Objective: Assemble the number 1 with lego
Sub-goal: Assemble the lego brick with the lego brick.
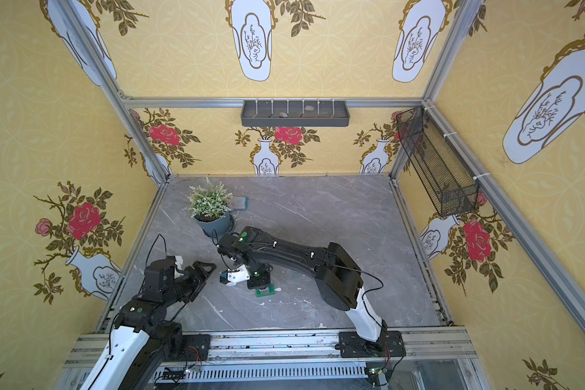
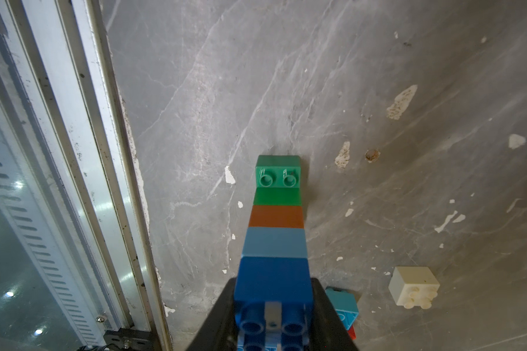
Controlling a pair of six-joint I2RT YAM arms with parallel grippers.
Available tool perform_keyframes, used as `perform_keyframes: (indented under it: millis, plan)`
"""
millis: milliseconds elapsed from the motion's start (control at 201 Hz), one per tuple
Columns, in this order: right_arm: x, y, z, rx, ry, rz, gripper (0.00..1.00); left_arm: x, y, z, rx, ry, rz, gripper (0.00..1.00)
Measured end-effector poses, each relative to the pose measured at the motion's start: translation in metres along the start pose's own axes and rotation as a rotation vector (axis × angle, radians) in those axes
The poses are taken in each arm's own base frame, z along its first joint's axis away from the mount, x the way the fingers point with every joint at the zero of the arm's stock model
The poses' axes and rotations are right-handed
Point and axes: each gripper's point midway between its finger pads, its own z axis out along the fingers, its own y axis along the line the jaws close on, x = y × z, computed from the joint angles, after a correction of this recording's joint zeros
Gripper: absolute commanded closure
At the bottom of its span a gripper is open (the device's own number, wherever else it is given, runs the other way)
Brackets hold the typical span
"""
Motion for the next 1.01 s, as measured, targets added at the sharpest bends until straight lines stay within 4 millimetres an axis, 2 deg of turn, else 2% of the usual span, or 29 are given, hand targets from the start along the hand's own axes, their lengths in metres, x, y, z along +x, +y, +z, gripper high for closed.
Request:
perform_keyframes:
  millis: [393,612,712,911,1006]
  plan:
    - [0.0,0.001,0.01,0.006,-0.023,0.003,0.76,-0.001,-0.001,-0.003,0.012,-0.013,0.005,0.19]
    - [-0.003,0.001,0.006,0.013,-0.057,0.022,0.5,-0.002,-0.002,-0.005,0.012,-0.024,0.007,0.18]
    - [0.002,0.009,0.018,-0.028,-0.028,0.024,0.35,-0.002,-0.002,-0.005,0.009,-0.023,0.006,0.17]
    - [-0.016,-0.001,-0.013,0.053,-0.171,0.04,0.22,-0.003,-0.002,-0.007,0.0,-0.024,0.008,0.17]
    - [-0.024,-0.006,-0.03,0.088,-0.243,0.05,0.2,-0.004,-0.006,-0.009,0.006,-0.028,0.018,0.17]
